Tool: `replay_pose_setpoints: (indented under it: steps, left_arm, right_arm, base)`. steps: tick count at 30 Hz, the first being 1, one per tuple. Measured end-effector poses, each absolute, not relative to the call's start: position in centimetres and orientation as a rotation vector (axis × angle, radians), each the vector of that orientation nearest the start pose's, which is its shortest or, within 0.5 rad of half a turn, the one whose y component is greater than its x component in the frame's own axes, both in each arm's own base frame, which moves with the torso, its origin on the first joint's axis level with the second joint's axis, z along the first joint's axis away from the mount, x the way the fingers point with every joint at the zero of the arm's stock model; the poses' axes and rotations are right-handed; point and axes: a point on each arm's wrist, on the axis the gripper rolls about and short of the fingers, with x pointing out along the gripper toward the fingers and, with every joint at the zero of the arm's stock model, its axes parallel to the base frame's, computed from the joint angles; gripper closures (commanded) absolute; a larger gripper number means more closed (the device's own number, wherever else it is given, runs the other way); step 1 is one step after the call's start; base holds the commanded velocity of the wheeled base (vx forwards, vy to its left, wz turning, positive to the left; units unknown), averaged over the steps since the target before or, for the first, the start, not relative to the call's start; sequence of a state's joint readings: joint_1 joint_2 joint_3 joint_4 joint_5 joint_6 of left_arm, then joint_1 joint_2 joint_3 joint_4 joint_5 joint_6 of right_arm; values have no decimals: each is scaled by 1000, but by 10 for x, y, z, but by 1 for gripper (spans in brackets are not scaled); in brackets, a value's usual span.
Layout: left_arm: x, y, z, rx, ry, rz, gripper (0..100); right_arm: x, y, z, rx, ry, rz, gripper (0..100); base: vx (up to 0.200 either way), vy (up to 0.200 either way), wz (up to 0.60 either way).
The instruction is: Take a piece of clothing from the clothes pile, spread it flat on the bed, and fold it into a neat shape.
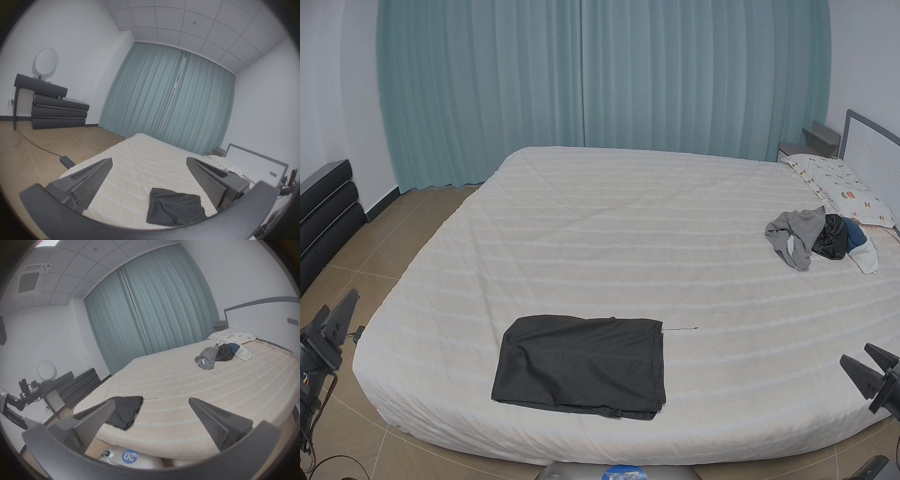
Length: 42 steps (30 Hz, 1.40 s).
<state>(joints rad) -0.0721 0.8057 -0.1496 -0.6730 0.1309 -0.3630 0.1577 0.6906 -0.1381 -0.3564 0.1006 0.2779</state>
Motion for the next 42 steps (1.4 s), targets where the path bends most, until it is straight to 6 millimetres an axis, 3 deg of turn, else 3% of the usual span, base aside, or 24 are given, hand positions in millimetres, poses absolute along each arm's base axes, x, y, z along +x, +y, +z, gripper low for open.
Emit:
replay_pose_setpoints:
  steps: [9,17,29,42]
  left_arm:
    - [11,2,153,-229,-27,63,0]
    - [-28,4,139,-160,-163,89,0]
    - [-34,3,122,-93,-240,113,0]
    - [-27,3,105,-41,-243,125,0]
  right_arm:
    - [7,4,126,174,178,255,0]
    - [-18,0,110,34,102,234,0]
    - [-27,-3,108,-21,49,-11,0]
    - [-24,0,85,-30,-15,5,0]
  base:
    - [0,0,0]
    - [0,0,0]
    - [0,0,0]
    - [0,0,0]
